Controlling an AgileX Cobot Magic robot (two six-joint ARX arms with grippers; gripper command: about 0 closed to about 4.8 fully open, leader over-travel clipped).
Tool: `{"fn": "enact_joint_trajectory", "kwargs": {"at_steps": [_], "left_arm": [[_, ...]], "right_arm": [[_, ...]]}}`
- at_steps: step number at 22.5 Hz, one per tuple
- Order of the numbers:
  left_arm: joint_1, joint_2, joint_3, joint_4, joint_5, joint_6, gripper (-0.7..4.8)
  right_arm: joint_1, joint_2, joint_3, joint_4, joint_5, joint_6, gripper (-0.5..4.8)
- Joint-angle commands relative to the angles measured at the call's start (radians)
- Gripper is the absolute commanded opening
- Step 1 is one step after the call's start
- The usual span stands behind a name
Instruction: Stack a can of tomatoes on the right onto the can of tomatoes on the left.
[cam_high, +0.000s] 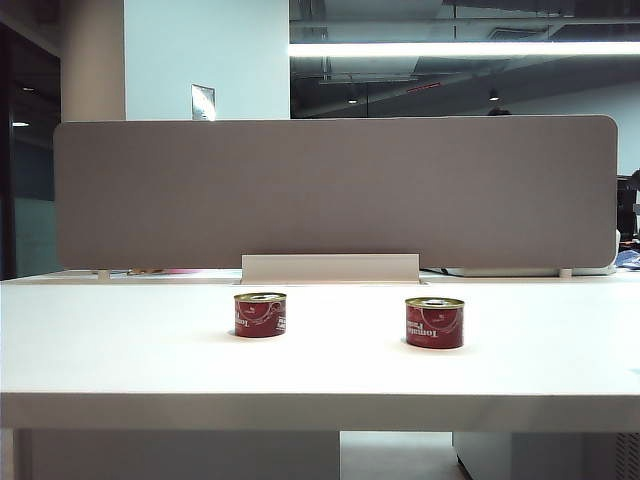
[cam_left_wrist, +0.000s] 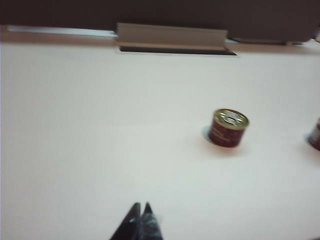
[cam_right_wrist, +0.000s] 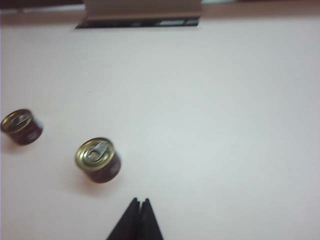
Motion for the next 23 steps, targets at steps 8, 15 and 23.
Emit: {"fn": "enact_joint_trajectory", "kwargs": {"at_steps": [8,15,23], "left_arm": [[0.0,0.001,0.003,-0.028,0.125,0.004,-0.06],[0.001,0.001,0.003,-0.028,0.124,0.004,-0.06],[0.0,0.001,0.003,-0.029,0.123,0.004,-0.06]], "right_arm": [[0.172,0.489,0.272,-0.023,-0.067,-0.086,0.76],[0.247,0.745,0.444,-0.108,-0.04,-0.107,3.43],[0.248,0.91,0.519,-0.119,-0.038,-0.106,4.77]]}}
